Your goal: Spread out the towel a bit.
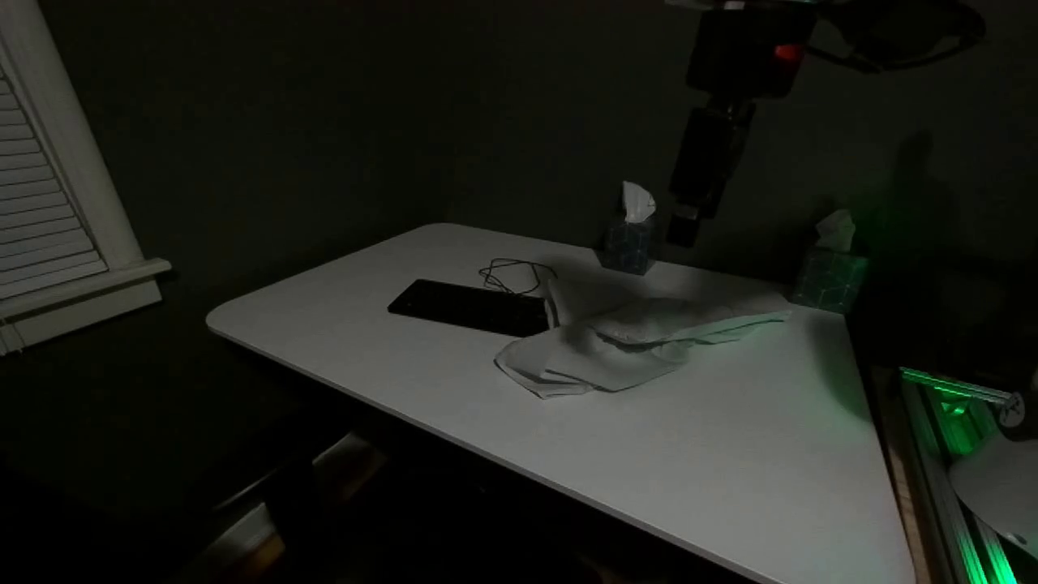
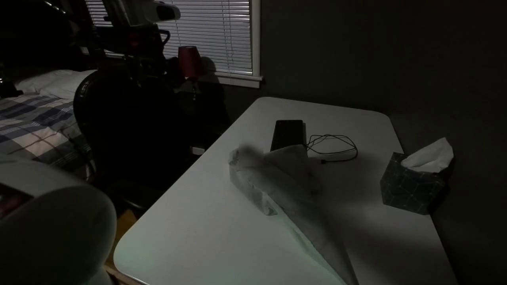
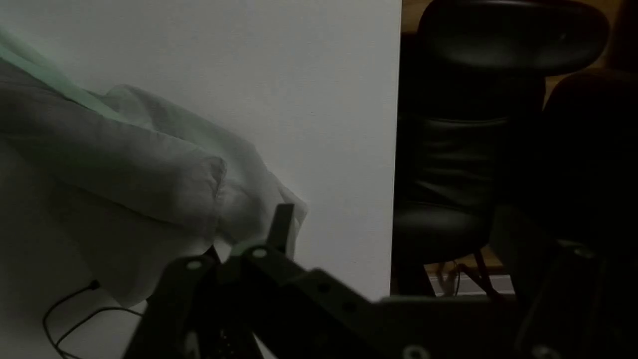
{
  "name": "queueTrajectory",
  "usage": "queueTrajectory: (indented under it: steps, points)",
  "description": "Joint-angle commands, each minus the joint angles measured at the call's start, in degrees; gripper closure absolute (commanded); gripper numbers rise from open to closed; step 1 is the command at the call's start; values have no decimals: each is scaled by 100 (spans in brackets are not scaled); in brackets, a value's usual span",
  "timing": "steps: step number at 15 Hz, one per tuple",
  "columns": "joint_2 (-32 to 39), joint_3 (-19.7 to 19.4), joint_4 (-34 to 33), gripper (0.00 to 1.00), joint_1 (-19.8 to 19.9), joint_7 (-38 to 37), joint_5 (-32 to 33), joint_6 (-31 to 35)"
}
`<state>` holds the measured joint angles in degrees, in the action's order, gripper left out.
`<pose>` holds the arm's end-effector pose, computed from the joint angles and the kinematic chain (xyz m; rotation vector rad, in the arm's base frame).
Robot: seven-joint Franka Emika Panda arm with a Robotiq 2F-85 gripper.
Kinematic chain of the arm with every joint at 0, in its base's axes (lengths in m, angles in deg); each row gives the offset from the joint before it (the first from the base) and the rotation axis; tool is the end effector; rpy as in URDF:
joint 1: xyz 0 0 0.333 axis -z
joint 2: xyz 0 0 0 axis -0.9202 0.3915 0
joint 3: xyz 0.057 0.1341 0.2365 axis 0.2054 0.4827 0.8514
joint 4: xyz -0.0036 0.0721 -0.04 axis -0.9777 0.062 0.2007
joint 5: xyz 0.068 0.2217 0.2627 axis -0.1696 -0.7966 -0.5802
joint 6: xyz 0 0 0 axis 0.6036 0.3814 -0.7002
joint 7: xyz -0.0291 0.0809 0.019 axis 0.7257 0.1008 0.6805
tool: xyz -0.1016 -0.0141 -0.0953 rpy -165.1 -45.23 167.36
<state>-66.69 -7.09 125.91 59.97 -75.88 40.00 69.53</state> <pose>0.3327 0.1374 0.4050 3.1003 0.0118 0.2197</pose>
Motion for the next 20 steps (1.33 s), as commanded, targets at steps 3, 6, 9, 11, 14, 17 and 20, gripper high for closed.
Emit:
queueTrajectory:
  steps: [3,6,9,11,14,17,20]
  points:
    - [8,-52,-9,0,-53,-27,38,-12]
    - [140,-77,-70,0,-1,35,103,66]
    - [686,63,-177,0,456,-178,800,467]
    - [1101,126,-283,0,696,-378,1293,703]
    - [1837,201,-562,0,887,-814,1841,809]
    - [2594,214,-937,0,887,-1459,2248,669]
    - [3277,75,-1275,0,777,-2149,2701,545]
